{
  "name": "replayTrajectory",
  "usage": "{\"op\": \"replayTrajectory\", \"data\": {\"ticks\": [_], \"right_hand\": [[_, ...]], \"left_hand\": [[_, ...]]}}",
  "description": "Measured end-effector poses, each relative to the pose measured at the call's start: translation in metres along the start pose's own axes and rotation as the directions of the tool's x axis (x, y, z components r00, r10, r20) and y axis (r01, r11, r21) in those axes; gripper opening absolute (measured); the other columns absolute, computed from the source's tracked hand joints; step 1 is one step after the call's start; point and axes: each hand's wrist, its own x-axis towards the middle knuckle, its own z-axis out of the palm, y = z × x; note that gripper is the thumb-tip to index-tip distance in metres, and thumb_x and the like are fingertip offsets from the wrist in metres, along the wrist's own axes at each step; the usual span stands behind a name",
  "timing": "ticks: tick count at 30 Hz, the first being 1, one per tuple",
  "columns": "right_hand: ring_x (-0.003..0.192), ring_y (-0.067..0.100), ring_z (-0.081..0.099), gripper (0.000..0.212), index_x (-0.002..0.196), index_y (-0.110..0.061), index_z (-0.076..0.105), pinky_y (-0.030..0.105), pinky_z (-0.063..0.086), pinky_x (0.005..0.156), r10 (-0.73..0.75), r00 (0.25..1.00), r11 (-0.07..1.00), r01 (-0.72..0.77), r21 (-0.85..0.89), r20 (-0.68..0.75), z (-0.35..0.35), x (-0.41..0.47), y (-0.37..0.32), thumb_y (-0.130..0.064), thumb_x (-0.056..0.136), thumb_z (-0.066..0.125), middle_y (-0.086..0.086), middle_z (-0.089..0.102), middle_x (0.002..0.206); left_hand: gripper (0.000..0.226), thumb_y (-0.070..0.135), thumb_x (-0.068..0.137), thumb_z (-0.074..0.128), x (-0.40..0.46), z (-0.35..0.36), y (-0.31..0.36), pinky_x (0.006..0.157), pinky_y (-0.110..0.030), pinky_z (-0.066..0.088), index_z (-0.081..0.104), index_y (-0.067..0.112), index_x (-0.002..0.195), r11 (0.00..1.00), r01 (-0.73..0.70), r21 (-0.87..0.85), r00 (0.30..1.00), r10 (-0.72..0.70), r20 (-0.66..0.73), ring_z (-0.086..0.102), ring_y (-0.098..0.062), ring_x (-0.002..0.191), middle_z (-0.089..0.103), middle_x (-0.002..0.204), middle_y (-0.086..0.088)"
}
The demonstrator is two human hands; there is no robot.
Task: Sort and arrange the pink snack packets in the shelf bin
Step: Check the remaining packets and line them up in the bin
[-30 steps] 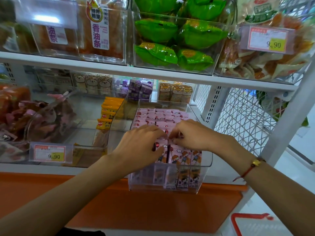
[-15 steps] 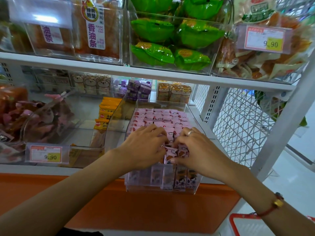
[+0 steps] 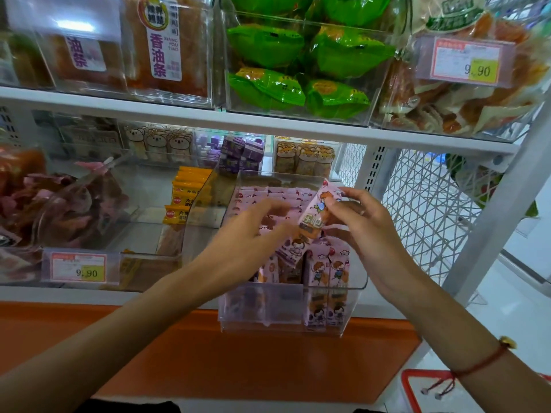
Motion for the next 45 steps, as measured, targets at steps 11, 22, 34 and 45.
{"op": "replayTrajectory", "data": {"ticks": [11,22,34,45], "right_hand": [[0.09,0.009,0.064,0.025,0.108,-0.028,0.054,0.027,0.052,0.078,-0.194,0.975,0.95,0.16,-0.267,-0.105,-0.01,0.003,0.005,-0.025,0.086,0.066,-0.006,0.063,0.099],[0.092,0.015,0.066,0.027,0.108,-0.029,0.054,0.024,0.053,0.073,-0.194,0.978,0.949,0.169,-0.266,-0.073,-0.019,-0.001,0.013,-0.028,0.085,0.067,-0.003,0.064,0.101],[0.091,0.016,0.066,0.022,0.101,-0.033,0.053,0.026,0.054,0.074,-0.185,0.982,0.954,0.169,-0.248,-0.041,-0.018,-0.003,0.01,-0.026,0.085,0.066,-0.006,0.063,0.097],[0.077,0.013,0.07,0.037,0.118,-0.014,0.058,0.031,0.053,0.077,0.089,0.995,0.994,-0.086,0.067,-0.038,-0.006,-0.006,0.003,-0.023,0.084,0.069,0.003,0.072,0.09]], "left_hand": [[0.052,0.045,0.08,0.07,0.017,-0.014,-0.03,0.087,-0.024,0.032,0.052,0.037,0.129,0.714,-0.32,0.623,0.938,0.147,0.314,0.049,-0.008,0.116,0.058,0.129,0.012],[0.039,0.046,0.082,0.067,0.026,-0.001,-0.03,0.088,-0.029,0.048,0.063,0.034,0.12,0.817,-0.304,0.489,0.926,0.132,0.355,0.061,-0.007,0.103,0.065,0.121,0.012],[0.034,0.041,0.087,0.064,0.029,-0.006,-0.028,0.089,-0.027,0.043,0.062,0.032,0.12,0.772,-0.347,0.532,0.896,0.107,0.43,0.058,-0.008,0.106,0.063,0.122,0.011],[0.063,0.073,0.073,0.042,0.003,-0.006,0.005,0.072,-0.01,0.049,0.051,0.039,0.126,0.994,-0.099,-0.046,0.993,0.096,-0.073,0.053,0.015,0.1,0.056,0.109,0.031]]}}
